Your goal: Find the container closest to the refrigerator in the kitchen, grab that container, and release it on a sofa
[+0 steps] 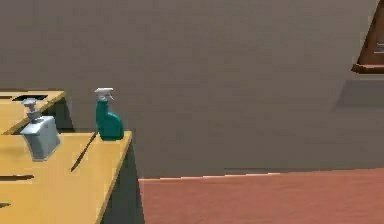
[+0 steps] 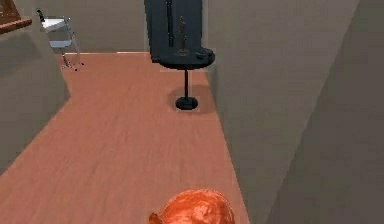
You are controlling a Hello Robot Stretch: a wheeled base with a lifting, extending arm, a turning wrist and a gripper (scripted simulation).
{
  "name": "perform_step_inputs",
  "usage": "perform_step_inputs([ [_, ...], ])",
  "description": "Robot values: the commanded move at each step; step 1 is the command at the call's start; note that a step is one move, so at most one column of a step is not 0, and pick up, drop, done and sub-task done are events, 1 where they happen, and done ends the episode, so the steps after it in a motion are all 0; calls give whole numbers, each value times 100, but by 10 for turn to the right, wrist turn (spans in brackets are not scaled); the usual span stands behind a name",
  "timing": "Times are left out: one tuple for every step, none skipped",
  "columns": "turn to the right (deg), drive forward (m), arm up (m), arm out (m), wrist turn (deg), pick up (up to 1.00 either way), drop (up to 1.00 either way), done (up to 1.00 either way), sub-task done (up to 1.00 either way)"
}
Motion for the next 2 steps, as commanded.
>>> perform_step_inputs([
  [0, 35, 0, 0, 0, 0, 0, 0, 0],
  [-30, 0, 0, 0, 0, 0, 0, 0, 0],
])
